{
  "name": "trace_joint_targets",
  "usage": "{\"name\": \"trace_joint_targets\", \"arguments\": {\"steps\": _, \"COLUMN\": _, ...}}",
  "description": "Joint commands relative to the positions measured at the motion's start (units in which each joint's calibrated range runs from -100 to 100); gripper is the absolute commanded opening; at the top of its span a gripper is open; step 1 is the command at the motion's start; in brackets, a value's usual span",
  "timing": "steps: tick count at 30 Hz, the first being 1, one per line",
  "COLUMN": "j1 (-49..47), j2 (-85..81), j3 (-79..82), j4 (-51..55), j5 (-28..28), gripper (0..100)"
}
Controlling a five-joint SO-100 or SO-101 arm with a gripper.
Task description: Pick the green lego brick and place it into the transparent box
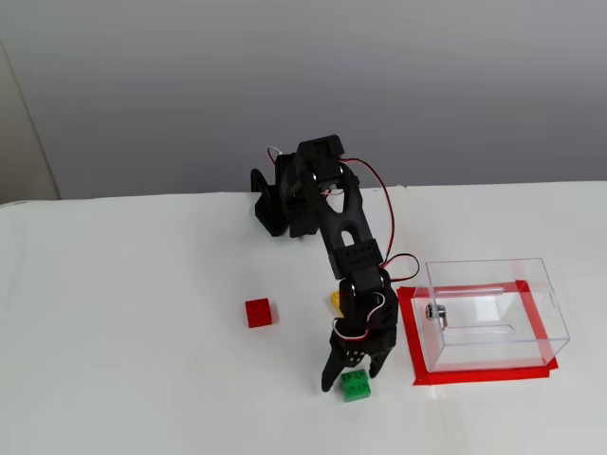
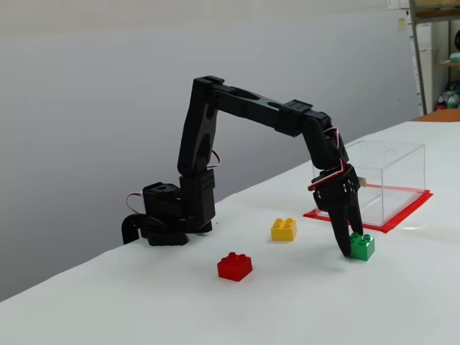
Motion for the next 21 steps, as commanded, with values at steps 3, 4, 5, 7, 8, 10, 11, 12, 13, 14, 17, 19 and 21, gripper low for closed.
{"name": "trace_joint_targets", "arguments": {"steps": 3, "j1": 0.2, "j2": -0.3, "j3": -2.6, "j4": -2.2, "j5": 0.3, "gripper": 34}}
{"name": "trace_joint_targets", "arguments": {"steps": 4, "j1": 0.2, "j2": -0.3, "j3": -2.6, "j4": -2.6, "j5": 0.3, "gripper": 34}}
{"name": "trace_joint_targets", "arguments": {"steps": 5, "j1": 0.1, "j2": -0.2, "j3": -2.6, "j4": -2.8, "j5": 0.3, "gripper": 34}}
{"name": "trace_joint_targets", "arguments": {"steps": 7, "j1": 0.1, "j2": 0.0, "j3": -2.5, "j4": -3.2, "j5": 0.2, "gripper": 34}}
{"name": "trace_joint_targets", "arguments": {"steps": 8, "j1": 0.1, "j2": 0.4, "j3": -2.5, "j4": -3.5, "j5": 0.3, "gripper": 34}}
{"name": "trace_joint_targets", "arguments": {"steps": 10, "j1": 0.1, "j2": 1.4, "j3": -2.5, "j4": -3.5, "j5": 0.4, "gripper": 34}}
{"name": "trace_joint_targets", "arguments": {"steps": 11, "j1": 0.1, "j2": 1.8, "j3": -2.5, "j4": -3.5, "j5": 0.4, "gripper": 34}}
{"name": "trace_joint_targets", "arguments": {"steps": 12, "j1": 0.1, "j2": 2.2, "j3": -2.5, "j4": -3.5, "j5": 0.4, "gripper": 34}}
{"name": "trace_joint_targets", "arguments": {"steps": 13, "j1": 0.1, "j2": 2.4, "j3": -2.5, "j4": -3.5, "j5": 0.3, "gripper": 34}}
{"name": "trace_joint_targets", "arguments": {"steps": 14, "j1": 0.1, "j2": 2.4, "j3": -2.5, "j4": -3.5, "j5": 0.3, "gripper": 34}}
{"name": "trace_joint_targets", "arguments": {"steps": 17, "j1": 0.0, "j2": 2.4, "j3": -2.5, "j4": -3.5, "j5": 0.3, "gripper": 33}}
{"name": "trace_joint_targets", "arguments": {"steps": 19, "j1": 0.0, "j2": 2.4, "j3": -2.5, "j4": -3.5, "j5": 0.4, "gripper": 33}}
{"name": "trace_joint_targets", "arguments": {"steps": 21, "j1": 0.0, "j2": 2.4, "j3": -2.5, "j4": -3.5, "j5": 0.4, "gripper": 33}}
